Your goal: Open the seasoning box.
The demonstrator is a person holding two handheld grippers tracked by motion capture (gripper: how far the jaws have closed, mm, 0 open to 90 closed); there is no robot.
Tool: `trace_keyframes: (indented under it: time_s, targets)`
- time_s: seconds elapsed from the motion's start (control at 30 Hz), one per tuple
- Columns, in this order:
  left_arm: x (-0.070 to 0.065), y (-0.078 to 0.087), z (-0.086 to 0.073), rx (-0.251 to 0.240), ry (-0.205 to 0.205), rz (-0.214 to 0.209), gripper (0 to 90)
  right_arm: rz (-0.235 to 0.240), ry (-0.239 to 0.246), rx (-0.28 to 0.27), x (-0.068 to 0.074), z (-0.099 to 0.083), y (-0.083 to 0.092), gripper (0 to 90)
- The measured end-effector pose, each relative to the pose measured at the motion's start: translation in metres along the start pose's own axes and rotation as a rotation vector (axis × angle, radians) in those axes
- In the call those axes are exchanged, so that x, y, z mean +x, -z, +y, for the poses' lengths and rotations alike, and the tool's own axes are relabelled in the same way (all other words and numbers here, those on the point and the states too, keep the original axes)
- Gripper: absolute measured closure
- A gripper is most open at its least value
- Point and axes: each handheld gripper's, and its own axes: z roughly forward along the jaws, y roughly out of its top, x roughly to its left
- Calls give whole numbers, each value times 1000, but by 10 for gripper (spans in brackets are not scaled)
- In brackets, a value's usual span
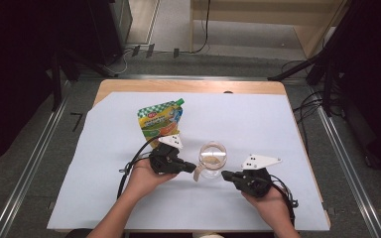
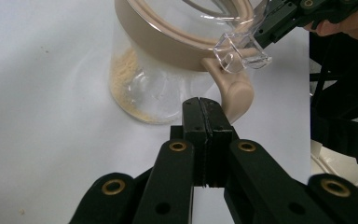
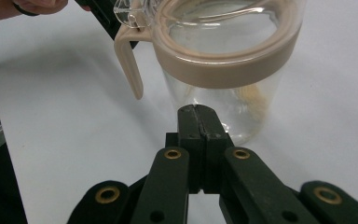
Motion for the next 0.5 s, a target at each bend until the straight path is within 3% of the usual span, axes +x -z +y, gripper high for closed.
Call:
trace_keyframes:
  time_s: [0.5]
  targets:
    - [-1,-4,0,-6,-4,4,900,-3,-50,-5,-9,1,-4,900]
